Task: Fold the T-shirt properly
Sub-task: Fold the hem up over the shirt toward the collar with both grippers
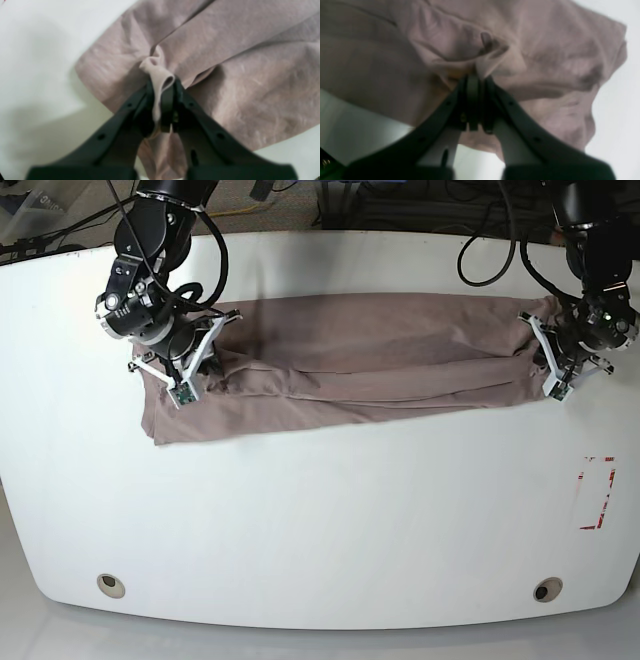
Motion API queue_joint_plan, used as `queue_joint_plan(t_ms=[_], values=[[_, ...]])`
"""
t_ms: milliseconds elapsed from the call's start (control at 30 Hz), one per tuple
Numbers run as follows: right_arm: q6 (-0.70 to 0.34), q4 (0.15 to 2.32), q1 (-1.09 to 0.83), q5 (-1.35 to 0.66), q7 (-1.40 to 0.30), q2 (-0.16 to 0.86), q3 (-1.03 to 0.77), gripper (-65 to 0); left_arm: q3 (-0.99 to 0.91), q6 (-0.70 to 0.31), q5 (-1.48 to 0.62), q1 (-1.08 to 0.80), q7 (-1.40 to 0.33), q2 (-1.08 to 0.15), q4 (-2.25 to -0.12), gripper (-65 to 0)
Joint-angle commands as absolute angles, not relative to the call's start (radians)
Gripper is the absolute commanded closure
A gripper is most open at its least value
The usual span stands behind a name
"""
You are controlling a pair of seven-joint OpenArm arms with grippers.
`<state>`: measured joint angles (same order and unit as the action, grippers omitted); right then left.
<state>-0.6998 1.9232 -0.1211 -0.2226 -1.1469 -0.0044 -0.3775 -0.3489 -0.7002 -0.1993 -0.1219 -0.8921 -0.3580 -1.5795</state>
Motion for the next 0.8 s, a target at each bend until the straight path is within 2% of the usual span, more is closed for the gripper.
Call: queue_joint_plan(t_ms=[0,267,500,767], values=[[-0.698,1.939,-0.116,-0.229,-1.125,-0.01,-0.429,-3.5,-0.357,-0.698,-0.202,-0.143,-0.883,-0.38,-1.598,-1.5],[-0.698,1.939,-0.136,-0.231,-1.129,0.015,-0.478,-2.9,-0.36,-0.698,-0.208,-0.17,-0.881,-0.407,-1.604,-1.5],[-0.698,1.977,-0.173,-0.237,-1.165,0.015,-0.522,-2.9,-0.467,-0.698,-0.202,-0.186,-0.912,-0.407,-1.666,-1.5],[-0.698,1.989,-0.239,-0.418,-1.181,0.019,-0.591,-2.9,-0.498,-0.698,-0.205,-0.213,-0.998,-0.407,-1.732,-1.5]])
